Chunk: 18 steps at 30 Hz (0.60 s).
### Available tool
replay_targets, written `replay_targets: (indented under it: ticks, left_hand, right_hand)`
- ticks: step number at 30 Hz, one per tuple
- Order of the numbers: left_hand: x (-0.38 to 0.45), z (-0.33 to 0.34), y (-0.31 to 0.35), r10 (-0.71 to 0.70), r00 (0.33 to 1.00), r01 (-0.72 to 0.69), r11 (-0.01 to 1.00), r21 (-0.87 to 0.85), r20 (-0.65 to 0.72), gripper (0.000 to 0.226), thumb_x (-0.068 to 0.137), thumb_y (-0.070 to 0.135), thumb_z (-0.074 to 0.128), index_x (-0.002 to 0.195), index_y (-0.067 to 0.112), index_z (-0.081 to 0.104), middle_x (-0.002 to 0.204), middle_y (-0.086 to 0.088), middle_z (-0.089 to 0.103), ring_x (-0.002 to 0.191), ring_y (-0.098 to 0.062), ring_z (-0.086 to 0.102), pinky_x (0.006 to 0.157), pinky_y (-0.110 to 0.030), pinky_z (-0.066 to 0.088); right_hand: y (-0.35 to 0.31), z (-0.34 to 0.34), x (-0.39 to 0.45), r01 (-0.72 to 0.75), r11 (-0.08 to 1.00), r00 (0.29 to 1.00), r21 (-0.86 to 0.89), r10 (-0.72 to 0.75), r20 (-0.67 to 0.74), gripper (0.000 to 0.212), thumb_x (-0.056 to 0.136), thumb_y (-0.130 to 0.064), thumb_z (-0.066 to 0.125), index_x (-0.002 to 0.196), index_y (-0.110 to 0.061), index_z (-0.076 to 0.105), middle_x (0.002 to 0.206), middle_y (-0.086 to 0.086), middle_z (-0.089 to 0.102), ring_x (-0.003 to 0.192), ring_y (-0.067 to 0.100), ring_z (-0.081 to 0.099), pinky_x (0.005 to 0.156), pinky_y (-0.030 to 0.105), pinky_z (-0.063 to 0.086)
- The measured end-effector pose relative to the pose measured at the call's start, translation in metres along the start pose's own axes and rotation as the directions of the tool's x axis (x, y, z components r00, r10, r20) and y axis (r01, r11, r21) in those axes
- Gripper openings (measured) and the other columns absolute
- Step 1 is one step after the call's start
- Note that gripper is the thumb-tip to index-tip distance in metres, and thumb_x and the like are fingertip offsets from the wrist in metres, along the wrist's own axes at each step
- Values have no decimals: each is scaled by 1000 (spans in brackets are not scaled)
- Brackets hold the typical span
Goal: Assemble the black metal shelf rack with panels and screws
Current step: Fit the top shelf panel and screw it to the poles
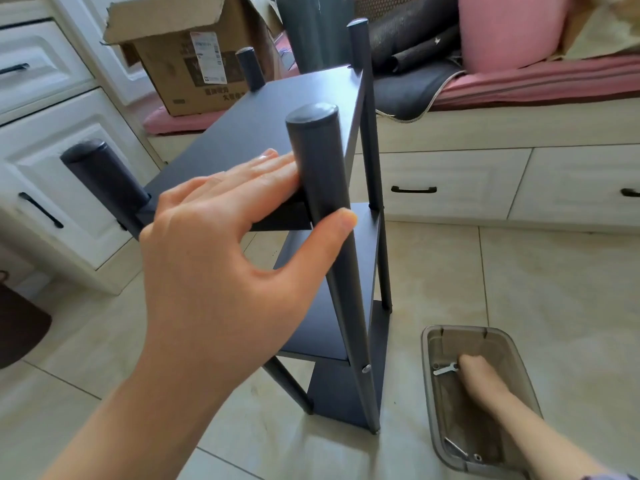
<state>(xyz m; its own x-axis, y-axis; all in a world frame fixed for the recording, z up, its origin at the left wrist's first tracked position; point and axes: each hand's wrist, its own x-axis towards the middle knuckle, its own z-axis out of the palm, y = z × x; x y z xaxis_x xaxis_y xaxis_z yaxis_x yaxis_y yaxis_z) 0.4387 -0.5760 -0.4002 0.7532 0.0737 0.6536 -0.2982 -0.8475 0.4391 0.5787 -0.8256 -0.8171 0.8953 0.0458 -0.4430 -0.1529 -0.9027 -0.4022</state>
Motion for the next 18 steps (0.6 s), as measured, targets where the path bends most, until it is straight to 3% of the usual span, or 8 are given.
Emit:
replay_targets:
  ticks: [2, 4, 8, 10, 13, 15, 18]
  left_hand:
    - [0, 1, 1, 0, 1000, 0, 1000, -5, -10, 38, 85, 50, 63, 116, 30, 72, 116, 16, 70, 116, -10, 65, 101, -49, 49]
    - [0, 0, 2, 0, 1000, 0, 1000, 0, -17, 41, 83, 51, 63, 117, 31, 72, 117, 22, 66, 119, -6, 62, 103, -49, 48]
    - [0, 0, 4, 35, 998, -32, 998, 46, -47, 45, 82, 52, 63, 118, 27, 72, 116, 31, 54, 125, -1, 49, 106, -50, 45]
    - [0, 0, 4, 53, 996, -49, 997, 61, -65, 43, 81, 47, 69, 118, 25, 73, 118, 26, 54, 121, 4, 47, 104, -50, 45]
    - [0, 1, 4, 78, 992, -70, 994, 80, -103, 41, 80, 40, 72, 116, 21, 75, 117, 21, 54, 115, 5, 49, 101, -47, 47]
    - [-1, 2, 4, 88, 990, -79, 993, 87, -108, 41, 80, 39, 73, 115, 18, 75, 117, 16, 60, 116, -2, 56, 100, -48, 47]
    - [0, -1, 5, 49, 996, -44, 997, 62, -72, 42, 80, 41, 72, 116, 20, 75, 118, 5, 71, 120, -16, 62, 102, -50, 46]
  right_hand:
    - [-10, -13, -5, 71, 997, 997, -15, -70, 10, 18, 96, -7, 43, 80, -13, 42, 91, 10, 59, 86, 25, 59, 67, 33, 40]
    - [-30, -31, -16, 144, 989, 989, 25, -143, -35, 10, 96, -9, 54, 86, -10, 50, 94, 12, 65, 93, 29, 63, 69, 31, 41]
    - [-80, -73, -60, 326, 914, 922, 242, -251, -295, 11, 95, -15, 63, 96, -5, 67, 90, 8, 71, 86, 24, 66, 73, 28, 49]
    - [-111, -93, -92, 385, 776, 911, 499, -235, -338, 13, 98, -16, 59, 91, -9, 67, 80, 3, 72, 78, 21, 69, 68, 25, 55]
    - [-158, -113, -140, 371, 464, 925, 805, -260, -277, 20, 104, -15, 46, 93, -6, 60, 80, 7, 75, 80, 22, 72, 70, 26, 58]
    - [-179, -122, -165, 440, 353, 893, 826, -275, -357, 23, 105, -15, 41, 92, -6, 58, 83, 8, 74, 82, 19, 71, 73, 26, 58]
    - [-200, -136, -192, 563, 292, 824, 773, -266, -500, 25, 106, -13, 36, 92, -6, 55, 79, 4, 72, 81, 15, 71, 74, 24, 56]
